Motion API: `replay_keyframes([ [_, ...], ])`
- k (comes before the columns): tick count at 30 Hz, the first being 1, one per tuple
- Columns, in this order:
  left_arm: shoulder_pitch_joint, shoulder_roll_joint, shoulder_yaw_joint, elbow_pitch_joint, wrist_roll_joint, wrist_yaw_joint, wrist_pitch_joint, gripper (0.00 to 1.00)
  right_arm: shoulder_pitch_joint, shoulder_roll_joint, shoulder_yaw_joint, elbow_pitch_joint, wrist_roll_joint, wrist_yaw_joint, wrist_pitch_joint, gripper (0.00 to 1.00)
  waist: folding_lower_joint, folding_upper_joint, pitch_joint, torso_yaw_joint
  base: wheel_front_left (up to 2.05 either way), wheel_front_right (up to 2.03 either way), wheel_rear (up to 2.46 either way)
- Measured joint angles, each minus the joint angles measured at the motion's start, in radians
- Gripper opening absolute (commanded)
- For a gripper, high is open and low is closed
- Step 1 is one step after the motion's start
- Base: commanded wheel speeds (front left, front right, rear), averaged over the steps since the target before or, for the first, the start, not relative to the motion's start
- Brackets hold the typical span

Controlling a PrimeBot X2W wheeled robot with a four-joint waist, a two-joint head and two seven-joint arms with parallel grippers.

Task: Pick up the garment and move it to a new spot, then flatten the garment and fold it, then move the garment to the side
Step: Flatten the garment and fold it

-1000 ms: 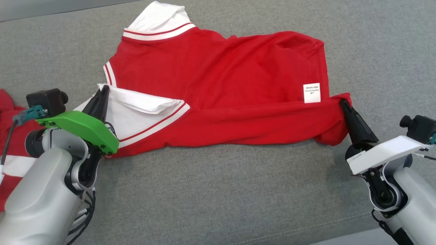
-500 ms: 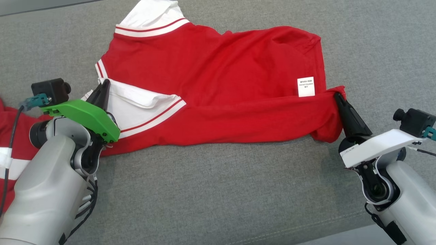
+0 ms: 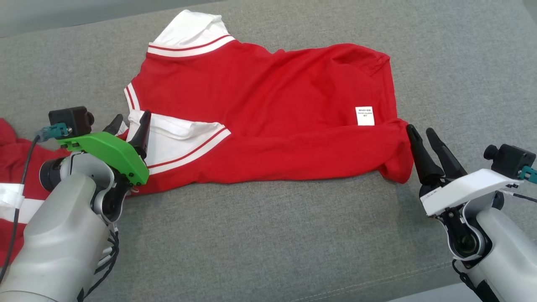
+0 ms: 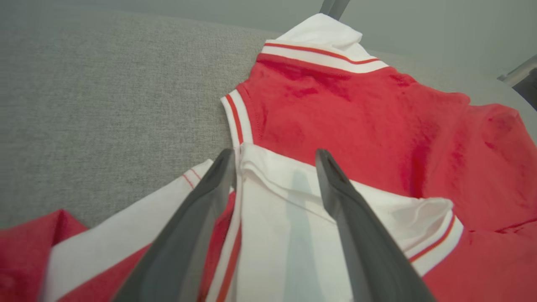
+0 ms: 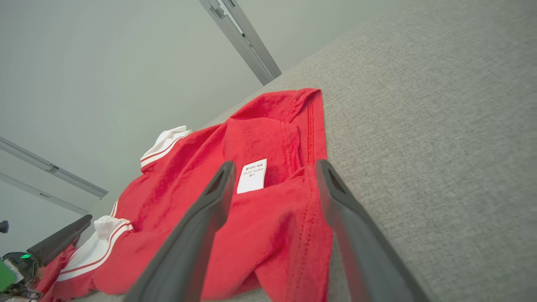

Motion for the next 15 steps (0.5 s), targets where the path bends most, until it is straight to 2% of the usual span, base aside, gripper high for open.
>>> replay_keyframes([
  [8,0.004,0.015,-0.016,0.020,0.000,0.001,0.031,1.00,0.007,-0.030,0.053,0.050,-0.002,0.000,0.004,1.00,0.0000,0.0000,-0.045,0.003,0.00,0.00,0.00],
  [15,0.050,0.037,-0.065,0.010,0.039,0.055,0.071,1.00,-0.012,-0.041,0.076,0.113,-0.030,0.000,0.072,1.00,0.0000,0.0000,-0.086,0.003,0.00,0.00,0.00],
])
